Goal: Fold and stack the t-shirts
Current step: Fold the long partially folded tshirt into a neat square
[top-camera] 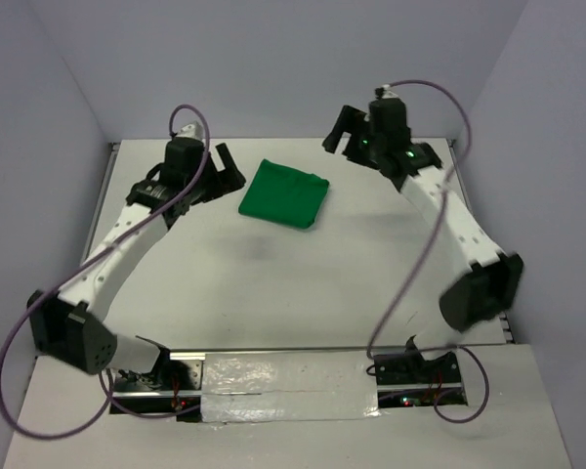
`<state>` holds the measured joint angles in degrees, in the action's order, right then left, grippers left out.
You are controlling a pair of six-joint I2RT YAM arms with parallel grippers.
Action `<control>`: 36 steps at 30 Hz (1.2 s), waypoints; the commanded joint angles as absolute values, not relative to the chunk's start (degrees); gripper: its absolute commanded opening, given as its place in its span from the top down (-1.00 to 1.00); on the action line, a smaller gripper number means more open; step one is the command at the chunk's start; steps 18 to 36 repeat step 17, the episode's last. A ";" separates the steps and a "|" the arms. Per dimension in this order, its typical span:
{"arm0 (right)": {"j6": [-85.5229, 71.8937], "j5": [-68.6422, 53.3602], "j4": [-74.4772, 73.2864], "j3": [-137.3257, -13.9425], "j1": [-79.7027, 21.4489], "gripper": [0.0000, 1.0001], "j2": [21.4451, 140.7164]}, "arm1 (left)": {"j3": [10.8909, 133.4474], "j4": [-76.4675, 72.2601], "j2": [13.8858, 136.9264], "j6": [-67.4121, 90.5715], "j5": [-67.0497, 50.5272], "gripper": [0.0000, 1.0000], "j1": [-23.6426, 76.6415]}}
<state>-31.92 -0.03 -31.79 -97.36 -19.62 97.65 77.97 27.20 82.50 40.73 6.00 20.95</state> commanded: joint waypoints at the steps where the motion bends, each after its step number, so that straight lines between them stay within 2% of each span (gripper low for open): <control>1: -27.96 5.88 -32.78 -86.53 -19.42 -0.90 85.45 | 75.16 28.65 73.60 38.06 10.63 -0.99 21.18; 6: -27.51 14.30 -33.57 -72.27 -19.42 -0.99 69.56 | 71.99 32.60 64.88 37.35 14.58 -0.99 21.01; 13: -28.57 18.63 -35.68 -57.15 -19.34 -0.99 54.77 | 65.93 33.31 53.18 39.20 17.57 -0.99 21.00; 15: -29.00 19.59 -35.34 -53.81 -19.42 -0.93 51.34 | 64.00 33.05 50.99 38.76 18.01 -0.99 21.01; 36: -28.65 19.60 -34.89 -52.39 -19.42 -0.91 49.49 | 63.46 33.40 50.45 38.85 18.11 -0.99 21.01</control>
